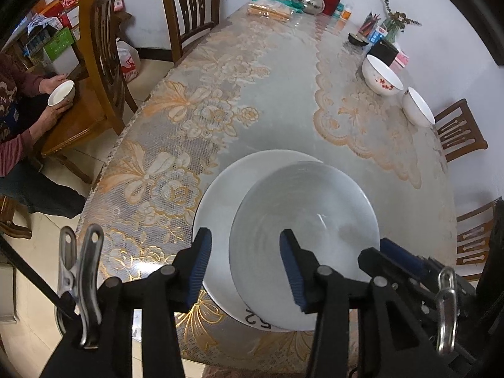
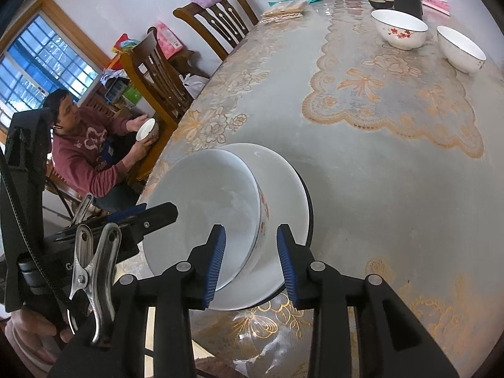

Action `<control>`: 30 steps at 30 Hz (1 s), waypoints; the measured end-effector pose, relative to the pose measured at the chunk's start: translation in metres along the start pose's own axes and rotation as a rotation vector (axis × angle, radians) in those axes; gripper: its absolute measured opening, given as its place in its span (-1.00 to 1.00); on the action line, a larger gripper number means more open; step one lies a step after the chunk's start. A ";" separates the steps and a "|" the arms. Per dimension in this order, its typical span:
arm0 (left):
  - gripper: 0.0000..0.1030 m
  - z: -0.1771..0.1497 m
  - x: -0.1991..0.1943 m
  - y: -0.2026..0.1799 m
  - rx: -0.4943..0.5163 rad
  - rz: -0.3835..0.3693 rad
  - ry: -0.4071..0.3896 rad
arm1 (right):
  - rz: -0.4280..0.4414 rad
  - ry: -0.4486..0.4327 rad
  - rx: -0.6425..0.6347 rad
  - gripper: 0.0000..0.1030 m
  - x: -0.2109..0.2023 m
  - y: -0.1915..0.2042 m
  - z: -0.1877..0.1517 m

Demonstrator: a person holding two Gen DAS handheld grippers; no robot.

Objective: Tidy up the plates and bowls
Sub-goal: 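Lower the bowl onto the white deep plate with the right gripper, then open the right gripper and withdraw it from the bowl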

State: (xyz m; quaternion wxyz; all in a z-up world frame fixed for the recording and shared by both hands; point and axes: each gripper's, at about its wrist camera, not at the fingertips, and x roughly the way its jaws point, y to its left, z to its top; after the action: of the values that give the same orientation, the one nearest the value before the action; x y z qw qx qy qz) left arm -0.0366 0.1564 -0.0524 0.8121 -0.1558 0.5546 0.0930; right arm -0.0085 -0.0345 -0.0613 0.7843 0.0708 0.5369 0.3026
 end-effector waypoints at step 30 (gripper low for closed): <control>-0.07 -0.011 -0.042 -0.023 0.057 -0.003 -0.068 | -0.008 -0.117 0.006 -0.17 -0.042 -0.001 -0.018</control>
State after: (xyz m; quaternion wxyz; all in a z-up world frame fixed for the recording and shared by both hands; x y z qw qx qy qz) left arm -0.0546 0.1321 -0.0135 0.8349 -0.1301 0.5287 0.0813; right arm -0.0345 -0.0628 -0.0358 0.8155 0.0885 0.4911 0.2932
